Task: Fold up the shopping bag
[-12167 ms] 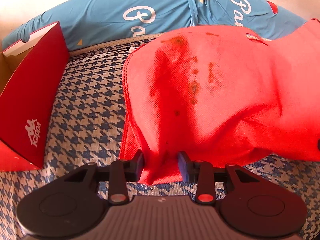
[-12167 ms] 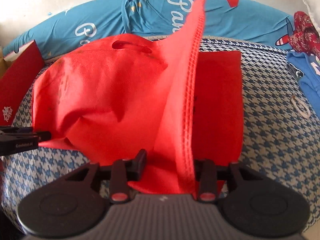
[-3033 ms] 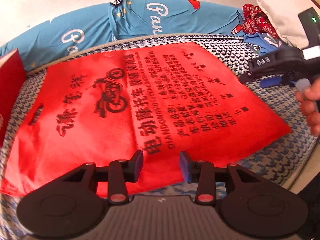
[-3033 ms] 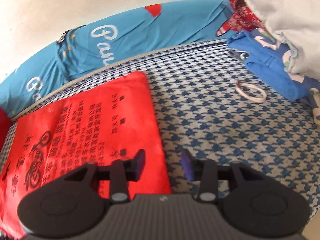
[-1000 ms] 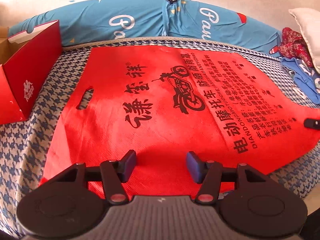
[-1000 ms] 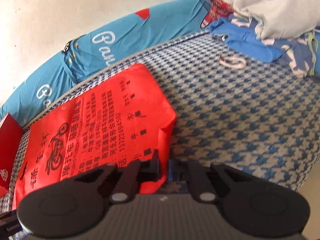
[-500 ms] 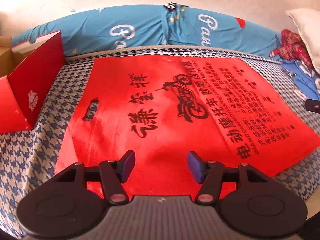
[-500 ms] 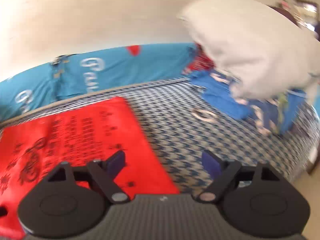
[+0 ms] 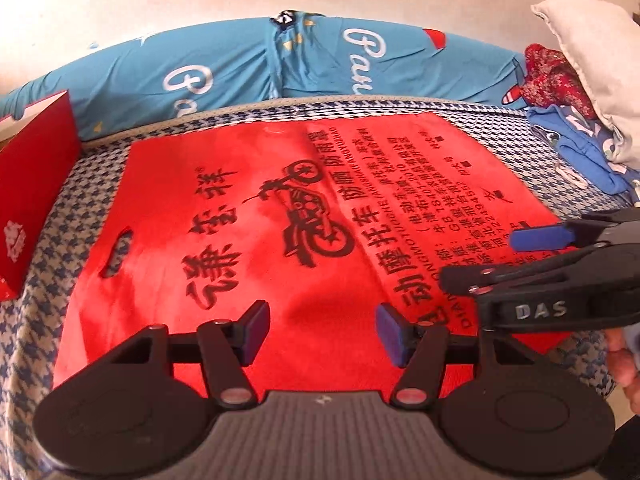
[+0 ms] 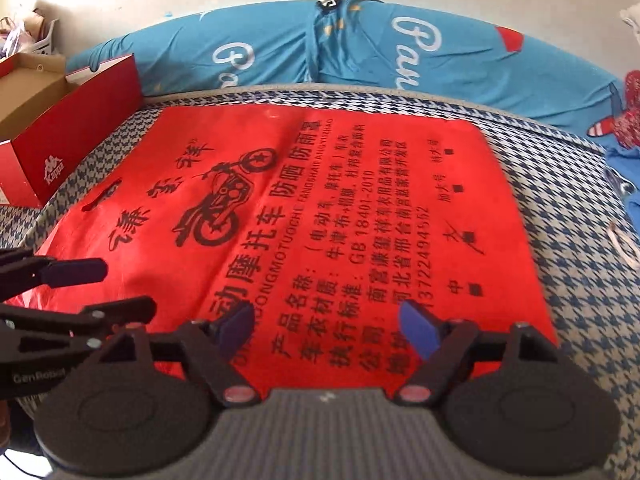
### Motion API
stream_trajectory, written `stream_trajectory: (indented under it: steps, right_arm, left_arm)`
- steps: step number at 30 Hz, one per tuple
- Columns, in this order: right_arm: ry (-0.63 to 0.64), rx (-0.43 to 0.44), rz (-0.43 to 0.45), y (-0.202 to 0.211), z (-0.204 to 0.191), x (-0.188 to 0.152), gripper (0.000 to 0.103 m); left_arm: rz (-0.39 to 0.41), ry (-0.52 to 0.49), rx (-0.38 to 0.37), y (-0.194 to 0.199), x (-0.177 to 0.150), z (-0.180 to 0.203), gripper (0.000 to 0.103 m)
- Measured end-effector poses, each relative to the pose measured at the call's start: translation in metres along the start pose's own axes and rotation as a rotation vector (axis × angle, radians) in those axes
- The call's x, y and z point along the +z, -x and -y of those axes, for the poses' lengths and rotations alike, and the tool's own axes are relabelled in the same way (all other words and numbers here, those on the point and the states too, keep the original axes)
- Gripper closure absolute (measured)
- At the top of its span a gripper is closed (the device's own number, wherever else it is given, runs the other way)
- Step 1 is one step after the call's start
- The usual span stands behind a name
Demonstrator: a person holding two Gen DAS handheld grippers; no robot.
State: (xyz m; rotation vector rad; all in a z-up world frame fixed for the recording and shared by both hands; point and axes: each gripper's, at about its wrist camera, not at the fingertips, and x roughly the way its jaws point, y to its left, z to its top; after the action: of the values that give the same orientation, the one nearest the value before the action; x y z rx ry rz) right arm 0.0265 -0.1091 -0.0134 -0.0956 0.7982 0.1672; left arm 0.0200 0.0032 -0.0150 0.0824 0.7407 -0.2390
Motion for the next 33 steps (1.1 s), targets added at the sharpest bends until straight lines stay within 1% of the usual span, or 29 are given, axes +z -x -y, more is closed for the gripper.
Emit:
stream_trajectory:
  steps: [1,3,5,7,9,11,13,16,17,19,20,21,24,27,29,32,33]
  right_arm:
    - [0.012,-0.013,-0.008,-0.003,-0.002,0.0,0.025]
    - [0.029,-0.027,-0.027,-0.009,-0.002,0.0,0.024]
    - [0.007,-0.026,-0.052,-0.013,0.001,-0.003,0.023]
    - [-0.017,-0.03,-0.06,-0.014,0.006,-0.003,0.02]
    - [-0.034,-0.048,-0.067,-0.015,0.012,-0.003,0.014]
    - [-0.052,-0.066,-0.073,-0.016,0.018,-0.004,0.014]
    - [-0.069,-0.084,-0.079,-0.017,0.024,-0.004,0.014]
    - [-0.095,-0.111,-0.089,-0.018,0.033,-0.004,0.014]
    - [-0.103,-0.12,-0.092,-0.018,0.036,-0.004,0.014]
    - [-0.12,-0.138,-0.099,-0.019,0.041,-0.004,0.01]
    - [-0.129,-0.147,-0.102,-0.02,0.044,-0.004,0.006]
    - [-0.125,-0.144,-0.105,-0.02,0.047,-0.004,0.004]
    - [-0.113,-0.134,-0.114,-0.023,0.056,-0.004,0.001]
    - [-0.101,-0.112,-0.118,-0.023,0.065,-0.003,0.001]
    - [-0.094,-0.101,-0.114,-0.023,0.072,-0.003,0.0]
    - [-0.089,-0.082,-0.114,-0.021,0.079,-0.003,0.0]
    - [-0.087,-0.075,-0.114,-0.02,0.081,-0.003,0.0]
  left_arm:
    - [-0.007,-0.001,0.01,-0.004,-0.001,0.001,0.045]
    - [-0.018,0.022,-0.004,-0.01,-0.003,-0.002,0.044]
    - [-0.012,0.046,-0.016,-0.012,-0.006,-0.005,0.041]
    - [-0.01,0.035,-0.003,-0.013,-0.007,-0.005,0.035]
    - [-0.005,0.042,0.022,-0.014,-0.011,-0.008,0.023]
    - [-0.011,0.065,0.041,-0.015,-0.013,-0.015,0.018]
    - [-0.018,0.092,0.059,-0.014,-0.014,-0.023,0.017]
    - [-0.02,0.117,0.11,-0.014,-0.018,-0.035,0.017]
    - [-0.023,0.13,0.117,-0.013,-0.019,-0.039,0.016]
    - [-0.034,0.149,0.135,-0.014,-0.02,-0.046,0.016]
    - [-0.041,0.159,0.147,-0.014,-0.02,-0.051,0.012]
    - [-0.049,0.169,0.158,-0.014,-0.02,-0.056,0.009]
    - [-0.067,0.18,0.189,-0.014,-0.021,-0.067,0.009]
    - [-0.08,0.172,0.212,-0.013,-0.021,-0.075,0.009]
    - [-0.094,0.182,0.236,-0.013,-0.021,-0.086,0.009]
    - [-0.114,0.204,0.249,-0.013,-0.018,-0.098,0.009]
    - [-0.117,0.209,0.253,-0.013,-0.017,-0.099,0.011]
